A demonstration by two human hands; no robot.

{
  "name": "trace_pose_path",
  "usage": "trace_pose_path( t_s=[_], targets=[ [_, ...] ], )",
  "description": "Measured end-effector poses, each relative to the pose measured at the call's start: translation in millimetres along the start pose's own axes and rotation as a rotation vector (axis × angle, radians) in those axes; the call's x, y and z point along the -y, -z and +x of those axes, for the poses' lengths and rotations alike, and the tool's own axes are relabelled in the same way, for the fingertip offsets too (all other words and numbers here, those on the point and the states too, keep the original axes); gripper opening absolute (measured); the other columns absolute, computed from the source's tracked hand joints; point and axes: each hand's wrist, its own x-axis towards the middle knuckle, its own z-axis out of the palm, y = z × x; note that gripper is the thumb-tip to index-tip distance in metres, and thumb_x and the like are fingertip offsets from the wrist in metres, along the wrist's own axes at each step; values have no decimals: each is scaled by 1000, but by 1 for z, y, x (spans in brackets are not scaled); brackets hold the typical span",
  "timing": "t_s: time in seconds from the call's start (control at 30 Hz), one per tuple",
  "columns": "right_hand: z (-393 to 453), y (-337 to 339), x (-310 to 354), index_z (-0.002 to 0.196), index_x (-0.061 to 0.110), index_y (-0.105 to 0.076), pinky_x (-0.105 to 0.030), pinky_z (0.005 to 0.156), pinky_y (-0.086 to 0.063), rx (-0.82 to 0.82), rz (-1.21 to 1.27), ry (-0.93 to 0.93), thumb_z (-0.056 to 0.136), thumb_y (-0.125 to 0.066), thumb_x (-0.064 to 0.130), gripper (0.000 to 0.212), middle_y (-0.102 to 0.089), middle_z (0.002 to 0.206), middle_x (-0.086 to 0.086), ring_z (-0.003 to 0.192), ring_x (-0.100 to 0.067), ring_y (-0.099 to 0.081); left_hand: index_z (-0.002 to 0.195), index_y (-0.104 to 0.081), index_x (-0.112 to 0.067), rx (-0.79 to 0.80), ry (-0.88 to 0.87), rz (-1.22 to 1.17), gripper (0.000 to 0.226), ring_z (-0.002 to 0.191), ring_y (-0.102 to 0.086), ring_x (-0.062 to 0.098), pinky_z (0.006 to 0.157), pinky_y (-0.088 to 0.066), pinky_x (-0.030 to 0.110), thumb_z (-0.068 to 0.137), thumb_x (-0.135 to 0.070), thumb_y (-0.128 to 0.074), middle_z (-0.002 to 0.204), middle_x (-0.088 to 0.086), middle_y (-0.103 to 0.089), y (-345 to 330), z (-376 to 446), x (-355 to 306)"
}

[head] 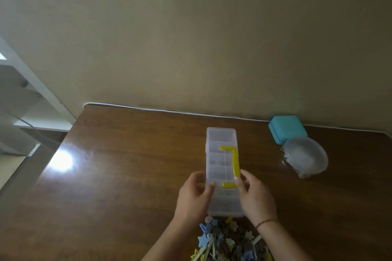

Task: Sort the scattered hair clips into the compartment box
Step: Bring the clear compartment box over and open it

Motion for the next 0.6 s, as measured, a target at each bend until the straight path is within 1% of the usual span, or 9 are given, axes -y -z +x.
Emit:
trace_pose_path(
  t_s=[0.1,0.13,0.2,0.27,0.33,0.4,0.43,0.5,0.6],
  targets=[
    [10,10,-5,137,28,-49,-19,75,-49,7,32,34,98,-44,40,41,-62,119,8,105,-10,-59,109,-62,-21,-14,73,10,25,86,-67,6,70,-60,27,88,-26,-73,100,-7,-68,-6,3,0],
    [16,15,-6,136,29,-50,-20,77,-49,9,15,59,99,-44,37,39,-61,122,8,107,-10,-58,108,-62,-17,21,135,-53,27,81,-70,9,65,-59,27,86,-23,-76,98,-3,-69,-10,3,0],
    [26,25,-8,136,30,-52,-23,78,-51,13,-33,142,99,-45,33,37,-59,120,10,103,-8,-57,101,-61,-8,122,276,-228,29,69,-72,14,58,-56,25,81,-17,-80,92,5,-71,-21,1,-1],
    [27,33,-10,139,32,-46,-26,86,-50,75,-80,214,97,-47,39,42,-54,126,11,112,-9,-54,87,-61,-5,175,365,-372,27,63,-69,14,59,-54,23,77,-15,-84,80,8,-72,-31,-2,0],
    [22,37,-14,148,35,-29,-34,104,-41,173,-200,267,91,-48,54,63,-40,144,12,131,-12,-40,82,-64,-7,192,415,-505,25,67,-68,16,64,-54,25,72,-14,-86,77,11,-72,-37,-4,3],
    [15,39,-19,153,34,-9,-43,117,-21,230,-335,319,81,-47,70,89,-22,156,11,143,-13,-20,75,-66,-9,196,419,-552,22,69,-68,18,67,-55,27,71,-12,-87,79,14,-71,-37,-3,5],
    [11,39,-22,153,33,-1,-45,119,-13,249,-379,332,75,-45,76,99,-14,159,10,146,-13,-11,72,-65,-10,200,414,-549,21,68,-68,19,67,-55,27,71,-11,-86,79,15,-71,-38,-2,5],
    [6,37,-24,152,31,10,-48,120,-4,259,-458,362,66,-43,85,115,0,161,10,148,-13,3,68,-63,-11,199,410,-524,25,66,-67,20,67,-56,30,69,-12,-88,74,13,-69,-39,-1,4],
    [0,28,-19,151,25,15,-49,119,0,197,-520,355,63,-43,88,123,6,162,6,148,-16,5,68,-61,-11,193,379,-472,29,62,-67,18,63,-56,29,68,-16,-89,69,9,-68,-40,-1,0]
  ],
)
